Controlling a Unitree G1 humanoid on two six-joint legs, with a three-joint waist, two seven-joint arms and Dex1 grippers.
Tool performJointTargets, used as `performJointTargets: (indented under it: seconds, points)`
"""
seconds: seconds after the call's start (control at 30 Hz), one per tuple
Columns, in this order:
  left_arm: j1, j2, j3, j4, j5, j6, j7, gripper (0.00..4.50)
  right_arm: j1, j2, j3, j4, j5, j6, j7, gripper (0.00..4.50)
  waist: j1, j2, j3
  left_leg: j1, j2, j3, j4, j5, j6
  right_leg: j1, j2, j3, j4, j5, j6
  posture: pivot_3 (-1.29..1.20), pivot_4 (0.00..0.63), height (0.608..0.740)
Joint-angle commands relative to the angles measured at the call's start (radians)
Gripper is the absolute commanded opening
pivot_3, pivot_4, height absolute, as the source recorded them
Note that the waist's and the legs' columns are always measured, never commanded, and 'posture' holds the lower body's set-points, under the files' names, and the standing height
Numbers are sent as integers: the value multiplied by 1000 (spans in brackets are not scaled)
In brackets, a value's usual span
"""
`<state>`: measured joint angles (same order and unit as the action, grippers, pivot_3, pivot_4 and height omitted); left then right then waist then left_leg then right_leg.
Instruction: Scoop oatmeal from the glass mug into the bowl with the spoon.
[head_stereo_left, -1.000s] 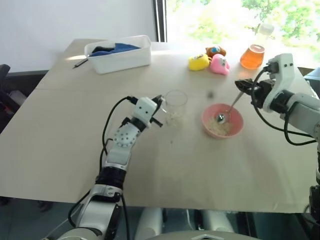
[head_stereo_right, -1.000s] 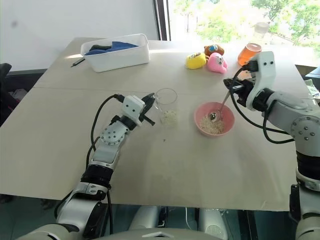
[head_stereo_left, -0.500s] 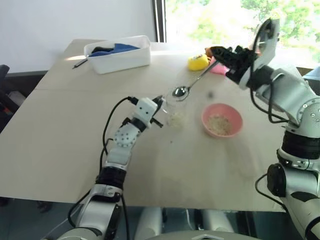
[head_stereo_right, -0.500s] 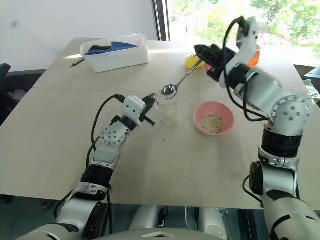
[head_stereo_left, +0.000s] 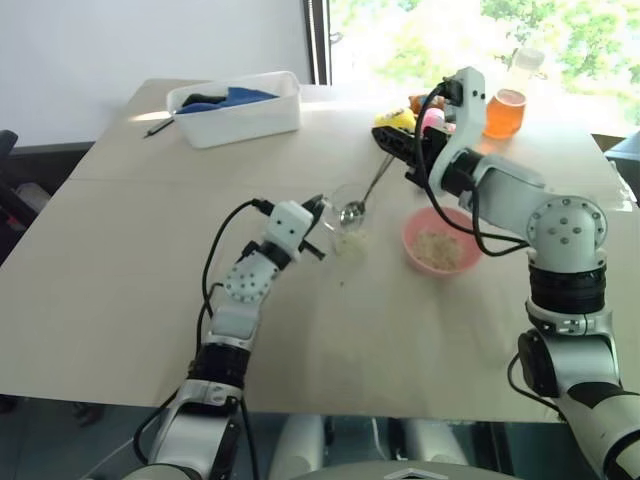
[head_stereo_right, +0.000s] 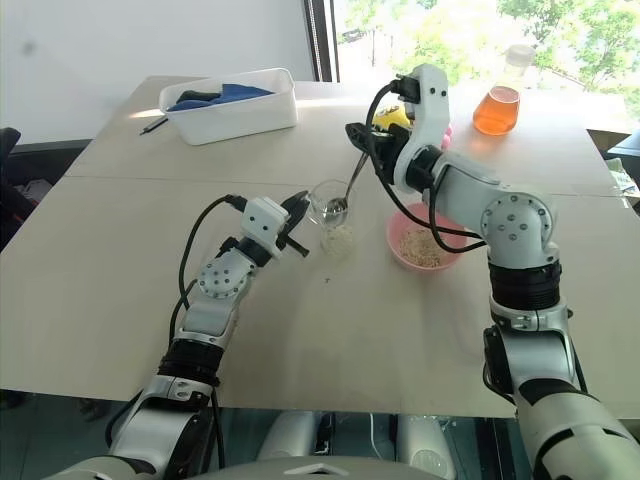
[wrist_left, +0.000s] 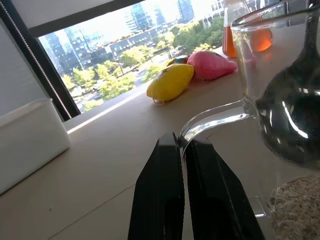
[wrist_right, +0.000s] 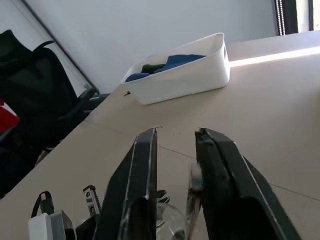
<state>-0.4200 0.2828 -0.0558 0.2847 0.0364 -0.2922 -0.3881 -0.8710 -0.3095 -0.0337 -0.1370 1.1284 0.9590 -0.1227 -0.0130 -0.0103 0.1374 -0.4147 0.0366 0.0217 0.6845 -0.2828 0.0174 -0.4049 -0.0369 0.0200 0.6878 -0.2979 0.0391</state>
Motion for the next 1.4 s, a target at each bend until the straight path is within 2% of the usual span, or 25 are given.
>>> performJointTargets:
  seconds: [0.03,0.1,0.3,0.4,0.5,0.8,0.9,1.07,1.2,1.3,1.4]
  points:
    - [10,5,3,-43,-1,4,4,0,-47,3,-50,-21,-2,2,12,2561,0,0,0,0,0,0,0,0,0,0,0,0,0,0,0,0,150,740]
    - [12,5,3,-46,-1,7,4,0,-54,-5,-74,-15,-6,5,16,3388,0,0,0,0,0,0,0,0,0,0,0,0,0,0,0,0,150,740]
    - [13,6,5,-45,-10,9,-7,0,-65,-12,-144,-8,-12,7,16,3388,0,0,0,0,0,0,0,0,0,0,0,0,0,0,0,0,150,740]
    - [10,9,2,-41,-4,1,-10,1057,-53,-10,-157,-17,-21,16,14,3424,-1,0,0,0,0,0,0,0,0,-1,0,0,0,0,0,0,150,740]
    - [6,10,-4,-35,11,-4,-9,2460,-47,-2,-164,-26,-17,30,7,3424,0,0,0,0,0,0,0,0,0,-1,0,0,0,0,0,0,150,740]
    - [57,22,14,-100,2,6,-15,2460,-53,0,-189,-28,0,52,0,3424,-1,0,0,0,0,1,0,0,0,-1,0,1,0,0,0,0,150,740]
    - [122,48,36,-187,-27,24,-33,2460,-41,-14,-205,-58,39,84,10,3424,-2,0,0,-1,0,1,-1,0,0,-1,0,1,0,0,0,0,150,740]
    - [250,102,87,-377,-97,78,-64,2460,9,-109,-220,-133,94,132,107,3424,0,0,0,-1,1,0,-1,-2,3,-1,-4,3,0,0,0,0,150,740]
    - [377,121,146,-562,-256,241,-91,2460,180,-199,-241,-239,94,94,261,3424,3,0,0,-2,0,-1,-1,-3,5,-1,-7,2,-3,0,0,0,150,740]
    - [466,110,200,-634,-410,417,-79,2460,372,-288,-193,-326,-39,30,374,3424,2,0,0,-1,0,-3,-1,-4,6,3,-7,0,-6,0,0,0,150,740]
    - [575,135,229,-659,-424,460,-98,2460,649,-370,-162,-414,-210,-156,590,3424,1,0,0,0,0,-4,-1,-4,6,4,-7,-1,-7,0,0,0,150,740]
